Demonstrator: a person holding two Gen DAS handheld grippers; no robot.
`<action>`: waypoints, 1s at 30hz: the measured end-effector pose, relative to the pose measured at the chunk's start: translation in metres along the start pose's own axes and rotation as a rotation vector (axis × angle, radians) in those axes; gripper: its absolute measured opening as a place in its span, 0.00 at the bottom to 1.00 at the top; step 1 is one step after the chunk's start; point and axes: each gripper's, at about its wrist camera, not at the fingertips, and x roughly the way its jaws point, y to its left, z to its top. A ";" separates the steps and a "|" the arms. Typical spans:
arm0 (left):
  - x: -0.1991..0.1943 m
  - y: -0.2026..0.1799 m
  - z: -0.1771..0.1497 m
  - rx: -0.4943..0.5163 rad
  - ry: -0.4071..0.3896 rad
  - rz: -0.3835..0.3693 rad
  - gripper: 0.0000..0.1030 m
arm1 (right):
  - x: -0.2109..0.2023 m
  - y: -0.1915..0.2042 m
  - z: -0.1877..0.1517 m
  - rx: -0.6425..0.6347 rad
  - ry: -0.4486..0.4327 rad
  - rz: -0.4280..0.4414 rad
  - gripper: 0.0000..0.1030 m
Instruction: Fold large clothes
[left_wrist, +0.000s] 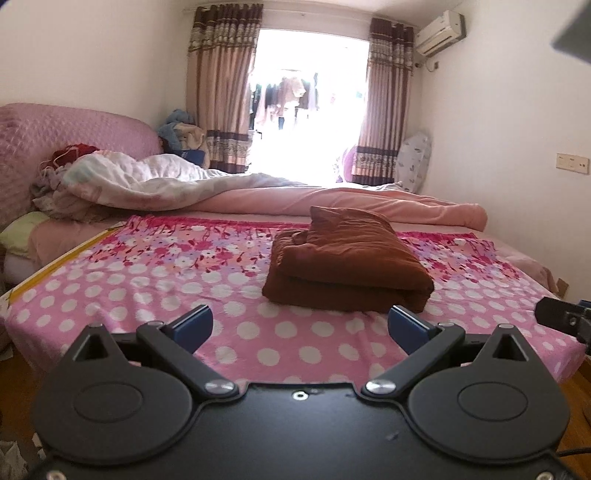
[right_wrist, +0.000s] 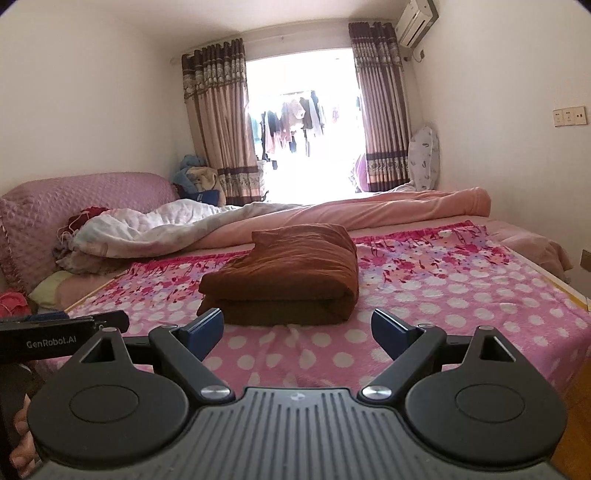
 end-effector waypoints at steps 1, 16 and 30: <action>0.000 0.000 0.000 0.002 -0.001 0.006 1.00 | 0.000 0.001 0.000 0.000 -0.001 -0.006 1.00; -0.006 0.001 -0.001 -0.011 -0.029 0.047 1.00 | 0.001 -0.005 -0.005 0.019 0.013 -0.033 1.00; -0.011 0.000 0.000 -0.016 -0.033 0.048 1.00 | 0.003 -0.004 -0.007 -0.003 0.027 -0.012 1.00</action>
